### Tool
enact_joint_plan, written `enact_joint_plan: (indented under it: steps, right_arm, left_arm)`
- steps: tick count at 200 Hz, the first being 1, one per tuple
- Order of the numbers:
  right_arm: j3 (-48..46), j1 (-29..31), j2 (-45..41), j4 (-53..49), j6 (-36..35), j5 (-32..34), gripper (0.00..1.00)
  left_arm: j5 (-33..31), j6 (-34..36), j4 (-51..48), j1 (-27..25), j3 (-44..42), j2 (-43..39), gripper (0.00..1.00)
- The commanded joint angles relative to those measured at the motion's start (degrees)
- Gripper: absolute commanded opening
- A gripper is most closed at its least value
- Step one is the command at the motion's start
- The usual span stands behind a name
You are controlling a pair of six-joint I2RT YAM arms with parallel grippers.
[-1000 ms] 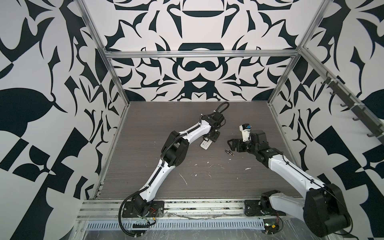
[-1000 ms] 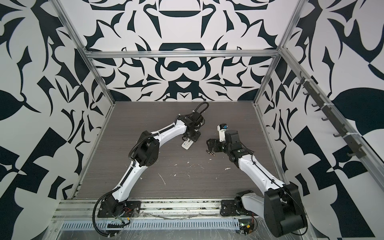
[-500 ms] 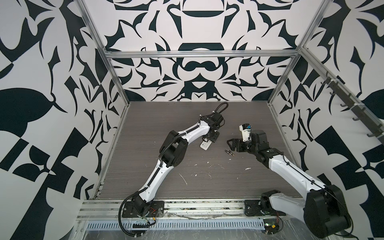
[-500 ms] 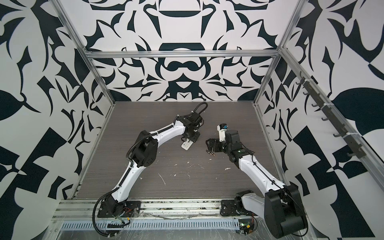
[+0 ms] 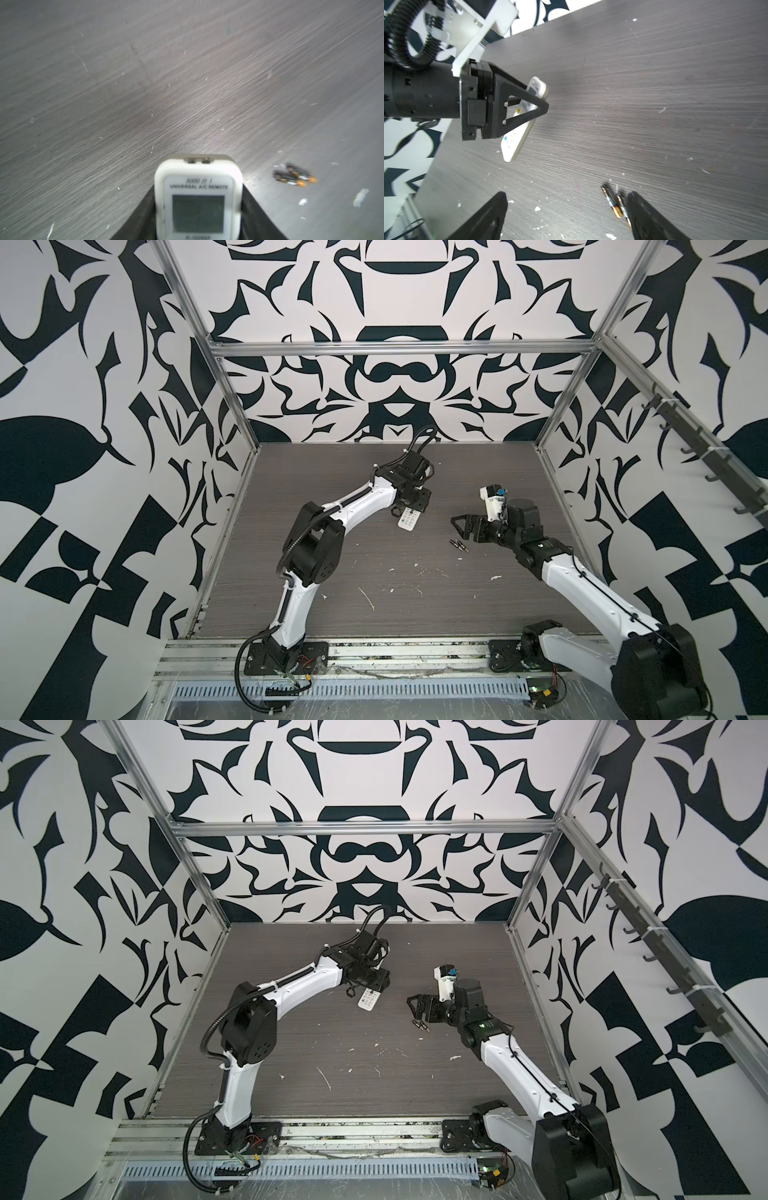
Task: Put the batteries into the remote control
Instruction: 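Lift the white remote off the table with the left gripper, then raise the remote toward the right gripper while the right gripper rises to meet it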
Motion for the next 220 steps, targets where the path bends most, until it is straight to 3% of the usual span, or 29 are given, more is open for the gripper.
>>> enact_joint_plan:
  steps: [1, 70, 133, 167, 220]
  right_arm:
    - [1.2, -0.1, -0.6, 5.7, 2.1, -6.5, 0.93]
    - [-1.7, -0.1, -0.1, 18.4, 7.1, -15.3, 0.96]
    - [-3.0, -0.1, -0.6, 29.2, 10.3, -23.1, 0.98]
    - [-2.6, 0.4, 0.2, 34.4, 12.2, -27.1, 0.98]
    - [0.2, 3.3, 1.0, 39.2, 14.0, -29.9, 0.97]
  left_arm:
    - [4.5, -2.3, 3.3, 0.4, -1.6, -3.5, 0.37]
    - [10.8, -5.1, 8.3, 2.1, -6.9, -10.8, 0.36]
    - [21.9, -11.3, 15.5, 6.4, -13.9, -17.4, 0.34]
    - [23.9, -11.0, 16.3, 6.9, -15.3, -21.1, 0.34]
    - [31.1, -14.6, 24.4, 7.6, -18.4, -26.8, 0.35]
